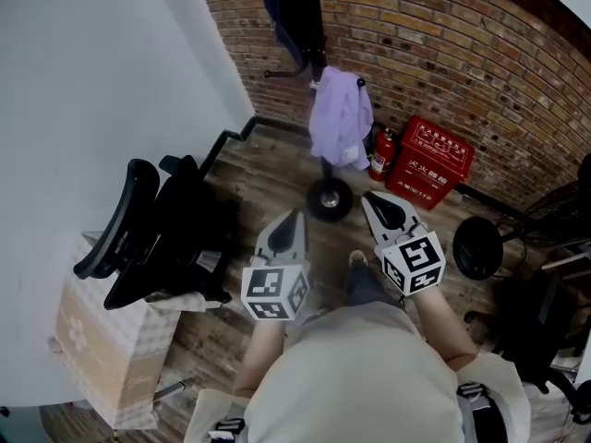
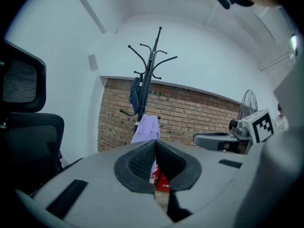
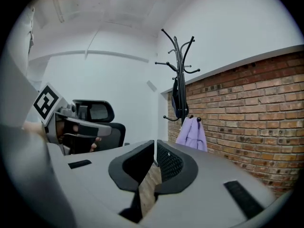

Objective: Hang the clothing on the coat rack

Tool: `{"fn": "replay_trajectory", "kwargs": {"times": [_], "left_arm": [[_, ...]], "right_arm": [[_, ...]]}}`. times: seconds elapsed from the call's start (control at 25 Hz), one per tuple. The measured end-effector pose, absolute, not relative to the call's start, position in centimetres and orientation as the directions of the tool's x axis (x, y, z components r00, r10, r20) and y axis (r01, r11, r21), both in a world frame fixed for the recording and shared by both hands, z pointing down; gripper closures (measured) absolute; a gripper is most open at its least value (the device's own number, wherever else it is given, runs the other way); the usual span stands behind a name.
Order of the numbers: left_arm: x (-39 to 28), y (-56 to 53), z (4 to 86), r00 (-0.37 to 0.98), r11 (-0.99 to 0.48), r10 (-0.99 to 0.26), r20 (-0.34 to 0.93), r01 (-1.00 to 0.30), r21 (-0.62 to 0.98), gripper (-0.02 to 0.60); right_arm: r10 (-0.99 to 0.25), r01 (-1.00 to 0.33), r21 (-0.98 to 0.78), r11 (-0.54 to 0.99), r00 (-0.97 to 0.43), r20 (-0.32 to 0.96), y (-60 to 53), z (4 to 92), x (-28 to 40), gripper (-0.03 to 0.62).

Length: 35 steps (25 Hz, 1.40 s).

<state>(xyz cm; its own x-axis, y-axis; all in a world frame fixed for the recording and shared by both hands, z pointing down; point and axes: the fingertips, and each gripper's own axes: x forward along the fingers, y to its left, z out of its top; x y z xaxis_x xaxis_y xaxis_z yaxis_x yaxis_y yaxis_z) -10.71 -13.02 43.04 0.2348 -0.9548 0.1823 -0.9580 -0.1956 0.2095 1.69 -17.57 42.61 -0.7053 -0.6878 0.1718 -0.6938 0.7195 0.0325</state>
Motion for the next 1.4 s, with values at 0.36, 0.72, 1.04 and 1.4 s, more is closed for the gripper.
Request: {"fn": "replay_trajectory", "kwargs": {"times": [0.36,0.72,1.04,1.4], "left_arm": [[-11.6,-9.8,43.6,0.234,-0.195,-0.955,0.182,-0.958,0.208,0.578],[-12.1,-9.3,43.2,0.229,-0.193,-0.958,0.174,-0.960,0.201,0.578],[-12.4,-9.5,43.2,0.234,-0.197,-0.958,0.169,-0.958,0.210,0.578],[-12.5,-9.9,43.5,0.241,-0.202,-0.954,0.176,-0.955,0.216,0.578]], "right_arm": [[-0.685,-0.690,0.023,0.723,-0.712,0.154,-13.9,42.5,0.7,0.580],[-0.682,-0.689,0.004,0.725,-0.717,0.146,-13.4,42.4,0.2,0.580],[-0.682,-0.689,-0.009,0.725,-0.720,0.129,-13.4,41.8,-0.2,0.595],[-0.681,-0.688,0.001,0.726,-0.718,0.142,-13.6,42.2,-0.6,0.595]]}}
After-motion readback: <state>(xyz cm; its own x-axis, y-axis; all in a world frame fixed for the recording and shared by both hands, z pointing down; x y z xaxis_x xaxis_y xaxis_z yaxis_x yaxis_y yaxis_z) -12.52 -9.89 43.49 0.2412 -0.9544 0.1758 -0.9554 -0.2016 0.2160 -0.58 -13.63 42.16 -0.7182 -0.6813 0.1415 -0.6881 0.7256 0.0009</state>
